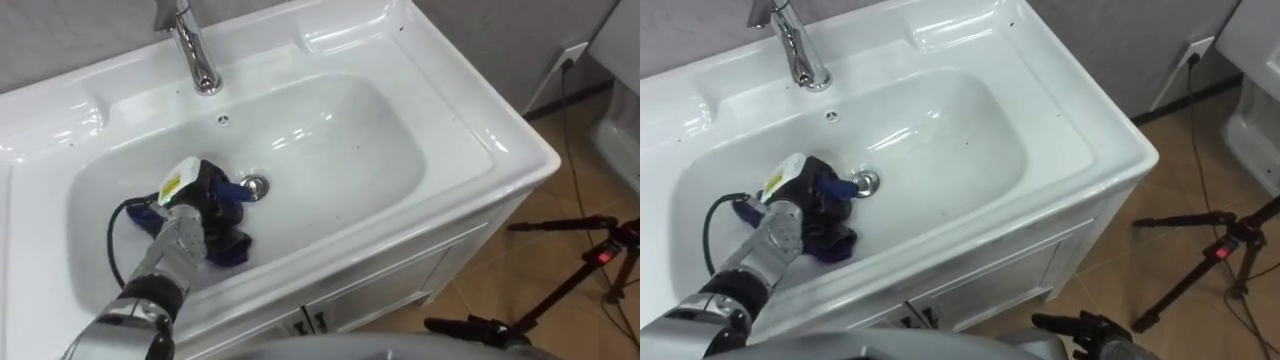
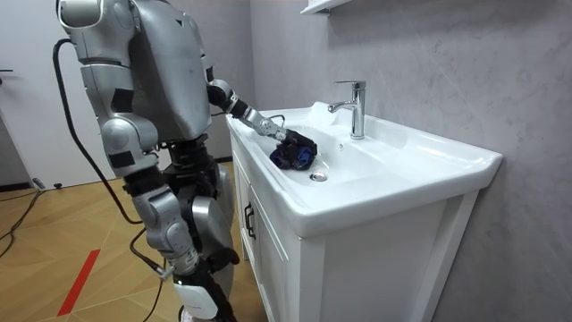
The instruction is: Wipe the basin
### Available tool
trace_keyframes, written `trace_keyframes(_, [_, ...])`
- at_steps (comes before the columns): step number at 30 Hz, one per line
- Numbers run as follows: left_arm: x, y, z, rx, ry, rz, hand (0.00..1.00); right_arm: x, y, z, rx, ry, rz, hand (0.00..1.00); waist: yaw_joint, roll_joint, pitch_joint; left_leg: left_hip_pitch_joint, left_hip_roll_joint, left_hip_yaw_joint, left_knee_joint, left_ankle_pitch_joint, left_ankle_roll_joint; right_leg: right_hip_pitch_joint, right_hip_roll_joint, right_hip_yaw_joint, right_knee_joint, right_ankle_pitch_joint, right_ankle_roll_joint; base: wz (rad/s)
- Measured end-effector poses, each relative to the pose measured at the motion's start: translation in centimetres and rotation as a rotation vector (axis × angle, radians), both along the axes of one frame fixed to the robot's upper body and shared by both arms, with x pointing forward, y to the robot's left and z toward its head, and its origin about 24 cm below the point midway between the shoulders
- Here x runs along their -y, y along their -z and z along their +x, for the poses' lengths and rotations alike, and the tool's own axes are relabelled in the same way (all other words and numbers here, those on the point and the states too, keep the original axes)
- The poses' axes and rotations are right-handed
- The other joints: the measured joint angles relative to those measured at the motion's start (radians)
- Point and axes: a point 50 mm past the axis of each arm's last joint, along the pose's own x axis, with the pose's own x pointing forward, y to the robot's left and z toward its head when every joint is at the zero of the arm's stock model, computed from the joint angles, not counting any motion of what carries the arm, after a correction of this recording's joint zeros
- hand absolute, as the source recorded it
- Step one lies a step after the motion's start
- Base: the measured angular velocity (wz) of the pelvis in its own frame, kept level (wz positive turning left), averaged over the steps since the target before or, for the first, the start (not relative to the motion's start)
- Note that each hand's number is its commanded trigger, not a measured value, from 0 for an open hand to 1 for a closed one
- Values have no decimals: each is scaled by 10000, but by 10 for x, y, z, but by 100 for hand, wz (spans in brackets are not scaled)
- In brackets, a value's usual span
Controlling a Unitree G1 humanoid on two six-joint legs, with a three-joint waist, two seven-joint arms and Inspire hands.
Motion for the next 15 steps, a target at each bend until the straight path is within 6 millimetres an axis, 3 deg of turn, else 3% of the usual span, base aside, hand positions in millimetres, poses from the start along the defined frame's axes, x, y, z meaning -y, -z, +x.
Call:
trace_keyframes(4, [-16,-8,-5,252,69,605,100,14,-4,-3,-277,-150,-250,0,338,202,2,-57,28,-5,-4,4,-7,-26,-32,-37,-12,-27,-25,1])
trace_keyframes(10, [-26,-20,-9,806,-8,765,100,19,-4,-9,-537,2,-490,0,669,313,-64,-123,101,-45,-1,56,-95,-106,38,-54,1,-64,-129,0])
trace_keyframes(15, [-30,-24,-9,954,-11,867,100,26,-6,-14,-765,-206,-894,0,813,314,-57,-188,169,-96,-1,103,-171,-160,104,-57,-12,-94,-229,0])
